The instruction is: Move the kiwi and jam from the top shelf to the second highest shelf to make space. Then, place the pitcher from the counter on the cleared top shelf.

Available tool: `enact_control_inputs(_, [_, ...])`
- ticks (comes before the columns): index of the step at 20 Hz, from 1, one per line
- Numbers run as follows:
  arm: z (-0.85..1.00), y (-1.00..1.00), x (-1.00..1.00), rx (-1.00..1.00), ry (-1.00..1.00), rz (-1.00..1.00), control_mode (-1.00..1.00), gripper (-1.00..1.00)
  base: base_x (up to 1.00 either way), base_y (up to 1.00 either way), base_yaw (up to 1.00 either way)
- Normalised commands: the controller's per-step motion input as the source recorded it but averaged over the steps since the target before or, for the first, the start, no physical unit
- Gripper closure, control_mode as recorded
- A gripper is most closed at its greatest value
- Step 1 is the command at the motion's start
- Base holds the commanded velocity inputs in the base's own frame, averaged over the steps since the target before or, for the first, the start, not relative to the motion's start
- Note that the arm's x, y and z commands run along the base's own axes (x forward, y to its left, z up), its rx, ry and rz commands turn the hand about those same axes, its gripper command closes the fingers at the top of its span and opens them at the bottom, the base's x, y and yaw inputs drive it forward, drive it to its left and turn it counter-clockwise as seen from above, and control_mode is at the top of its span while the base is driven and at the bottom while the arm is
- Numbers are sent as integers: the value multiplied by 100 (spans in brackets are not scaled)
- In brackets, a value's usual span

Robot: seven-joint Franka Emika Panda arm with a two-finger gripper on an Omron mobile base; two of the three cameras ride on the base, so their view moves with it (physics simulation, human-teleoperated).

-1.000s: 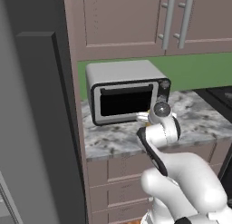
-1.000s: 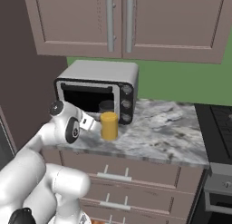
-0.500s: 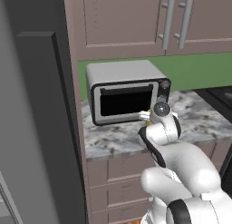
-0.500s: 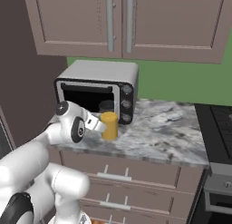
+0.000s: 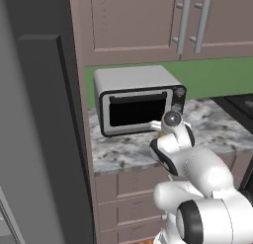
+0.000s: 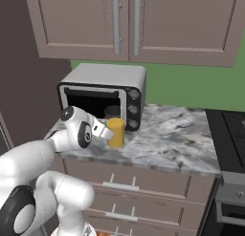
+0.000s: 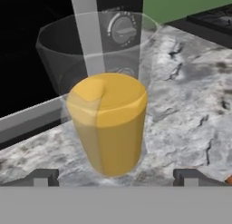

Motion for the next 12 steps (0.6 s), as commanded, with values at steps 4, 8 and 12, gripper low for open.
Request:
enact_control_inputs(4, [-15, 0, 14, 0, 0, -2, -100, -100, 0, 0, 0])
enact_control_inputs(8, [-13, 0, 19, 0, 0, -2, -100, -100, 0, 0, 0])
enact_control_inputs(12, [-10, 0, 24, 0, 0, -1, -100, -100, 0, 0, 0])
